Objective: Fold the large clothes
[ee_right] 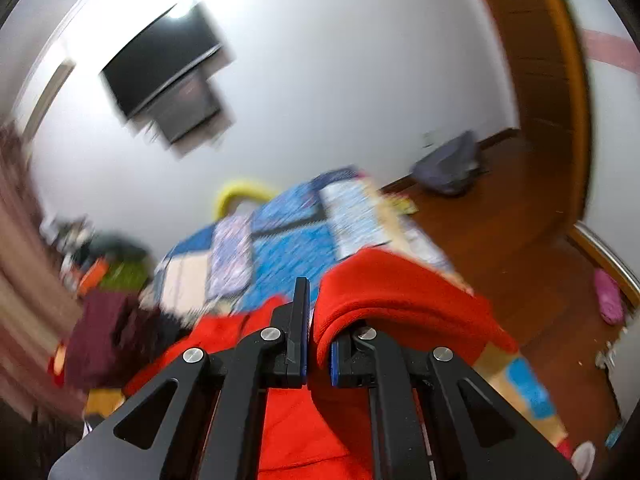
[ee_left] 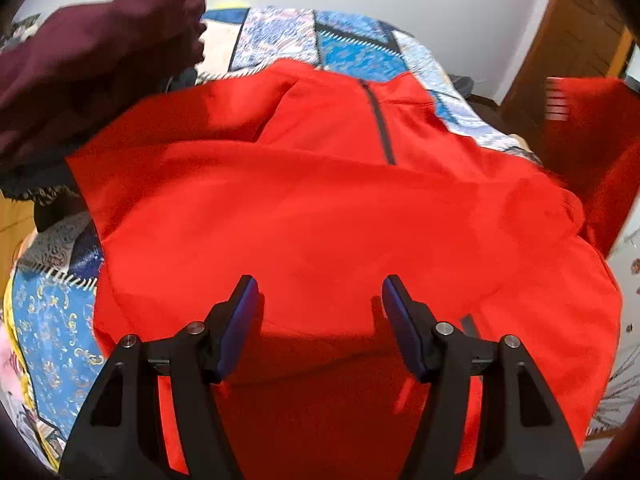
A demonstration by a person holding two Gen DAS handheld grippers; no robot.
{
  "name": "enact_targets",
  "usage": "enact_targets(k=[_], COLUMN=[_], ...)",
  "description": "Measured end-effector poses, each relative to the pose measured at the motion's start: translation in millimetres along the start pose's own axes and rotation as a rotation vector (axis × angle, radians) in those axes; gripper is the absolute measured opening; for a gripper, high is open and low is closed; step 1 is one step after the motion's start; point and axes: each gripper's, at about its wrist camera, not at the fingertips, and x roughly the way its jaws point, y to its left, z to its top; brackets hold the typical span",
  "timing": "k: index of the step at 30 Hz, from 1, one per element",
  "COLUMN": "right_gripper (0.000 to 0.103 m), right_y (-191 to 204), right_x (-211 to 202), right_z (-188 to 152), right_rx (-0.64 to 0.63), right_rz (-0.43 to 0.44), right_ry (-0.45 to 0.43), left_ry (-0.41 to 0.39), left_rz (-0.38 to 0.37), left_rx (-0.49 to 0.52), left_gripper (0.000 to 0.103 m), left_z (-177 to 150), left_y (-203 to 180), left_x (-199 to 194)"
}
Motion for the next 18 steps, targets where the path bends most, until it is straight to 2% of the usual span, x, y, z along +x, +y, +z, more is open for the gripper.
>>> enact_targets(k=[4,5,9,13,18], right_gripper=[0.007,0.007,0.007,0.007,0.011], right_y=[23.5,27.6,33.3,35.2,35.3], right_x=[43.2,59.2,97.0,102.9,95.1], right_z=[-35.0,-52.3,-100.2,-123.2,-123.7], right_rx=[-0.032,-0.038,-0.104,-0.137,-0.158], right_rz=[0.074,0.075,0.019,-0.034,-0.037], right_ry=[0.160,0.227,0.390,0.444,0.525], left_ry=[-0.025,-0.029,-0.032,-0.028,-0.029], left_rz=[-0.006,-0.011,-0.020,-0.016,-0.022], left_rx=[0.054,0.063,0.087,0.095,0.076], left_gripper=[0.063,0.063,0.063,0.063,0.063], left_z=[-7.0,-7.8,-14.5,-19.2,-19.9], left_y=[-9.5,-11.3,-15.0,-14.9,-13.1], left_x=[-16.4,-18.9,-25.3,-25.8,-26.3])
